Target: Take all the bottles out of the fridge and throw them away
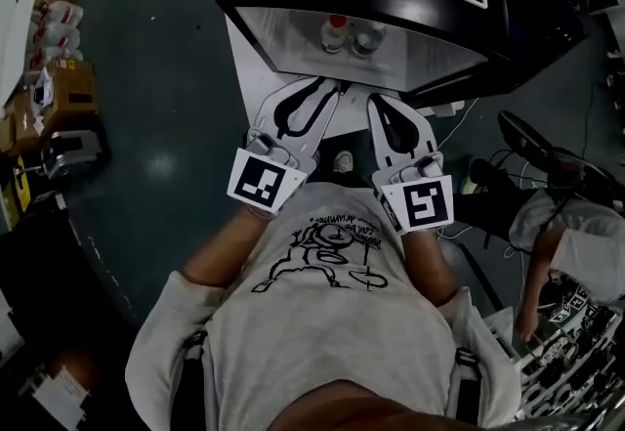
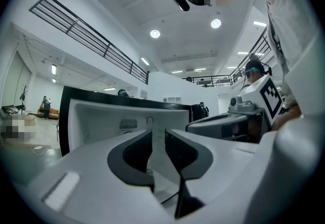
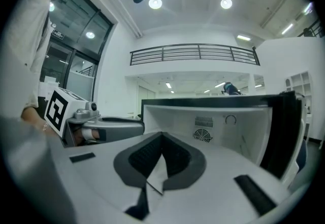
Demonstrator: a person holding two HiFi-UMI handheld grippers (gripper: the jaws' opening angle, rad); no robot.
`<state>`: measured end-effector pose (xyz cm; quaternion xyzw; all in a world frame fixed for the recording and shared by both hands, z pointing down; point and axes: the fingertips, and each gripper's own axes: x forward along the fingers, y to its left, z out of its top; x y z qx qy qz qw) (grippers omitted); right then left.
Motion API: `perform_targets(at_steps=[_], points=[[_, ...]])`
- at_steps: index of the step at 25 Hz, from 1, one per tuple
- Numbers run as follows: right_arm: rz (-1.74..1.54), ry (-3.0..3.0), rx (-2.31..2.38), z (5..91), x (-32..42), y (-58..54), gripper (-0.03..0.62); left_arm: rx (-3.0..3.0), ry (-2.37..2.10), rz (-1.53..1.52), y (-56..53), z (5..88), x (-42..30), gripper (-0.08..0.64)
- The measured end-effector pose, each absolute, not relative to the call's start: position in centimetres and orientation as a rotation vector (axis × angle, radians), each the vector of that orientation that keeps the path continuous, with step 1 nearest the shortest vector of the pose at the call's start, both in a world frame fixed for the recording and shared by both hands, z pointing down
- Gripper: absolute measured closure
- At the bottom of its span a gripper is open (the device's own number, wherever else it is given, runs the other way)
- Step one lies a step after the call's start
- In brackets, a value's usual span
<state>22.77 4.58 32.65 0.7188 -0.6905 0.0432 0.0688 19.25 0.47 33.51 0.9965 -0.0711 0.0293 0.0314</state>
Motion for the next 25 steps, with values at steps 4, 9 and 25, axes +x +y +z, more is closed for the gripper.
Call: perform_targets(at_steps=[4, 9, 25], points=[[0.145, -2.076, 2.174, 33.7, 22.9, 4.3, 0.583, 3.092, -0.232, 0.128, -0.2, 35.0, 19.6, 0.491], [0.165, -2.081, 2.184, 35.4, 23.1, 3.9, 0.583, 3.137, -0.241, 0.119, -1.0, 37.8, 20.4, 0.480], [0.138, -2.032, 2.196, 38.8, 24.6, 1.8, 0.583, 3.132, -0.249, 0.206, -3.6, 42.8, 23.5, 0.440]])
